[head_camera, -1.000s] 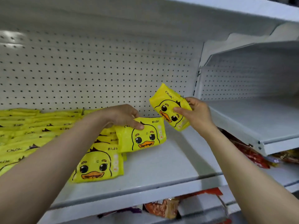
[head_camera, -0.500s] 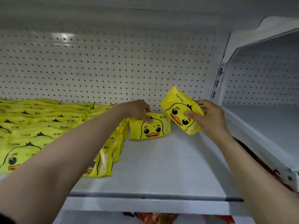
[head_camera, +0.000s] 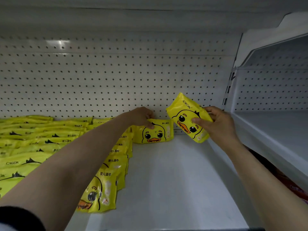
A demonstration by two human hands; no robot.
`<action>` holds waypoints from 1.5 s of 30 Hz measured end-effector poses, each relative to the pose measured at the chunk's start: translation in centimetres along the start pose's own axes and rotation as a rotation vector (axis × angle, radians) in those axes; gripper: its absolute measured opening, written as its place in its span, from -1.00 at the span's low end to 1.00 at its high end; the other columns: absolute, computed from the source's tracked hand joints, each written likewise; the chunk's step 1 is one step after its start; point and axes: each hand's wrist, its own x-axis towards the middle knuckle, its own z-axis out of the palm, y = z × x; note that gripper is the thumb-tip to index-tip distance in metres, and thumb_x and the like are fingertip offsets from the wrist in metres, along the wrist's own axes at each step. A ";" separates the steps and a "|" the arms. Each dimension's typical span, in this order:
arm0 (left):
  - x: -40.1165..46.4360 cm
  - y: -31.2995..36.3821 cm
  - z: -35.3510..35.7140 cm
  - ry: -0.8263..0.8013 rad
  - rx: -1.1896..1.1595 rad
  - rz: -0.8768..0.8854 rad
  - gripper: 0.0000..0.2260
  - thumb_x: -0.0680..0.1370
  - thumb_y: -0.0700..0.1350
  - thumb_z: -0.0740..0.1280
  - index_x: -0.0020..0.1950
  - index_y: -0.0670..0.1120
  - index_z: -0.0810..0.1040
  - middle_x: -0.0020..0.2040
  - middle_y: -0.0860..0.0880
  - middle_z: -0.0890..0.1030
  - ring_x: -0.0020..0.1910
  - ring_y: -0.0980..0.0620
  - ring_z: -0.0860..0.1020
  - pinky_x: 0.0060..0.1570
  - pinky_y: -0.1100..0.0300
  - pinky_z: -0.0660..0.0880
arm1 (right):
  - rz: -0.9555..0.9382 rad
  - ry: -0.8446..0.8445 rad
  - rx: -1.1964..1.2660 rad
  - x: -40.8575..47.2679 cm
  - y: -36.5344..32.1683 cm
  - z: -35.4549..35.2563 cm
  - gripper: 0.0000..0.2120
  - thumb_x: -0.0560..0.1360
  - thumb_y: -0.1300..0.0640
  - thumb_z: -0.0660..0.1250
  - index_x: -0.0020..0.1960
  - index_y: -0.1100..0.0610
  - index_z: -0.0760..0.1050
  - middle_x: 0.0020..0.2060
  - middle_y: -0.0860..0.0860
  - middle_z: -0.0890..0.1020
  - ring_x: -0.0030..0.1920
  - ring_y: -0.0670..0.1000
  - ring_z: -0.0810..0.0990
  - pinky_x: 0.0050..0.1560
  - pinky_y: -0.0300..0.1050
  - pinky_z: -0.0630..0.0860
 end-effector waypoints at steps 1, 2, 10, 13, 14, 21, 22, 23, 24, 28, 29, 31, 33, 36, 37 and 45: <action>0.3 -0.2 0.0 0.009 0.011 0.008 -0.65 0.37 -0.04 0.56 0.07 -0.14 0.59 0.05 -0.09 0.62 0.05 -0.10 0.57 0.12 -0.03 0.50 | 0.003 0.001 0.001 0.1 0.1 0.0 -0.75 0.34 0.18 0.58 -0.05 0.00 0.61 -0.18 -0.05 0.72 -0.20 -0.05 0.71 -0.18 -0.11 0.62; 0.4 -0.2 0.1 0.019 0.028 0.017 -0.65 0.37 -0.04 0.55 0.08 -0.12 0.59 0.05 -0.08 0.62 0.06 -0.09 0.56 0.13 -0.02 0.49 | 0.005 0.004 -0.002 0.2 0.1 0.1 -0.75 0.34 0.18 0.58 -0.06 -0.01 0.61 -0.18 -0.05 0.72 -0.20 -0.05 0.71 -0.18 -0.11 0.61; 0.9 -0.2 0.5 0.161 0.255 0.056 -0.72 0.33 0.06 0.54 -0.23 0.07 0.44 -0.19 0.05 0.52 -0.10 -0.05 0.51 -0.07 0.03 0.49 | 0.007 0.005 -0.001 0.4 -0.2 0.6 -0.75 0.35 0.21 0.57 -0.05 0.01 0.60 -0.16 -0.04 0.72 -0.20 -0.06 0.71 -0.17 -0.11 0.62; 0.9 -0.4 0.8 0.206 0.304 0.055 -0.66 0.35 0.09 0.53 0.04 0.02 0.56 -0.03 0.03 0.57 -0.01 -0.04 0.52 -0.03 0.04 0.52 | -0.002 -0.008 -0.007 0.3 -0.4 0.7 -0.73 0.34 0.20 0.58 -0.05 -0.03 0.59 -0.18 -0.07 0.72 -0.20 -0.07 0.71 -0.17 -0.12 0.61; 0.9 -0.4 0.9 0.222 0.306 0.056 -0.63 0.35 0.09 0.52 0.09 0.02 0.56 0.00 0.02 0.58 0.01 -0.05 0.52 -0.02 0.04 0.52 | -0.002 -0.008 -0.015 0.2 -0.4 0.7 -0.73 0.34 0.20 0.58 -0.06 -0.04 0.59 -0.19 -0.07 0.72 -0.20 -0.07 0.71 -0.16 -0.12 0.61; 0.6 -0.7 1.6 0.305 0.278 0.063 -0.68 0.39 0.04 0.51 0.07 0.09 0.51 -0.01 0.08 0.53 0.03 -0.04 0.53 -0.10 0.09 0.46 | -0.008 -0.015 -0.075 0.3 -0.1 0.5 -0.72 0.33 0.18 0.59 -0.09 -0.08 0.58 -0.19 -0.09 0.71 -0.21 -0.10 0.70 -0.17 -0.15 0.60; 0.4 -0.6 1.5 0.310 0.256 0.056 -0.67 0.39 0.03 0.51 0.09 0.08 0.51 0.03 0.07 0.55 0.04 -0.04 0.53 -0.05 0.05 0.50 | -0.009 -0.025 -0.090 0.4 -0.1 0.6 -0.71 0.33 0.18 0.59 -0.08 -0.08 0.58 -0.18 -0.09 0.71 -0.22 -0.13 0.69 -0.18 -0.17 0.60; 0.2 -0.6 1.5 0.316 0.234 0.051 -0.65 0.39 0.03 0.51 0.12 0.06 0.52 0.06 0.05 0.57 0.06 -0.05 0.54 -0.01 0.01 0.52 | -0.008 -0.035 -0.108 0.5 0.0 0.7 -0.70 0.32 0.18 0.59 -0.06 -0.07 0.58 -0.17 -0.09 0.71 -0.21 -0.14 0.69 -0.18 -0.18 0.59; -0.2 -0.6 1.3 0.323 0.214 0.044 -0.64 0.40 0.03 0.50 0.14 0.04 0.51 0.08 0.03 0.58 0.06 -0.05 0.54 0.01 0.00 0.53 | -0.005 -0.045 -0.128 0.7 0.2 0.8 -0.69 0.32 0.17 0.59 -0.04 -0.07 0.58 -0.16 -0.08 0.71 -0.20 -0.14 0.69 -0.17 -0.17 0.59; -2.5 -1.4 0.3 0.319 0.129 0.034 -0.73 0.47 0.11 0.41 0.04 0.00 0.48 0.03 0.00 0.57 0.03 -0.05 0.53 -0.04 0.10 0.45 | -0.010 -0.125 -0.208 1.5 0.4 1.4 -0.65 0.29 0.15 0.62 -0.02 -0.08 0.58 -0.15 -0.11 0.69 -0.16 -0.13 0.68 -0.10 -0.19 0.60; -3.5 -1.6 -0.1 0.296 0.127 0.023 -0.73 0.50 0.14 0.37 0.06 0.00 0.49 0.08 -0.02 0.58 0.04 -0.04 0.51 -0.06 0.13 0.41 | -0.014 -0.155 -0.248 1.8 0.3 1.7 -0.66 0.29 0.14 0.62 -0.01 -0.06 0.58 -0.16 -0.14 0.67 -0.17 -0.17 0.65 -0.14 -0.30 0.57; -5.8 -1.6 -0.6 0.215 0.141 -0.028 -0.65 0.55 0.18 0.28 0.23 0.00 0.49 0.25 -0.03 0.54 0.18 -0.04 0.48 0.04 0.15 0.36 | -0.014 -0.229 -0.337 2.2 0.0 2.4 -0.68 0.30 0.10 0.62 -0.02 -0.05 0.58 -0.20 -0.16 0.65 -0.21 -0.23 0.61 -0.26 -0.45 0.46; -8.1 -1.7 -0.7 0.130 0.144 -0.089 -0.53 0.57 0.22 0.21 0.42 0.04 0.39 0.38 -0.02 0.45 0.32 -0.04 0.41 0.18 0.13 0.33 | -0.029 -0.317 -0.394 2.5 -0.3 3.5 -0.70 0.28 0.08 0.62 -0.09 -0.08 0.56 -0.19 -0.12 0.66 -0.20 -0.22 0.60 -0.24 -0.37 0.43; -10.3 -2.5 -0.1 0.046 0.173 -0.134 -0.46 0.57 0.25 0.18 0.50 0.04 0.29 0.48 0.00 0.33 0.43 -0.02 0.31 0.35 0.09 0.27 | -0.053 -0.496 -0.407 2.8 -0.7 5.6 -0.69 0.28 0.14 0.63 -0.14 -0.08 0.55 -0.16 -0.12 0.68 -0.21 -0.31 0.60 -0.13 -0.29 0.46; -10.8 -2.7 0.2 0.038 0.182 -0.134 -0.45 0.58 0.25 0.17 0.51 0.03 0.28 0.49 0.00 0.32 0.45 -0.02 0.30 0.37 0.08 0.25 | -0.058 -0.539 -0.412 3.0 -0.7 6.4 -0.68 0.27 0.15 0.63 -0.11 -0.05 0.56 -0.11 -0.10 0.68 -0.14 -0.30 0.61 -0.07 -0.28 0.48; -11.3 -3.9 1.6 0.177 0.167 -0.092 -0.56 0.62 0.16 0.16 0.42 -0.04 0.41 0.34 -0.05 0.46 0.37 -0.05 0.37 0.32 0.06 0.32 | -0.125 -0.598 -0.530 3.7 0.5 10.6 -0.67 0.29 0.08 0.61 0.00 0.08 0.61 -0.08 0.03 0.63 -0.05 0.04 0.59 -0.03 -0.06 0.51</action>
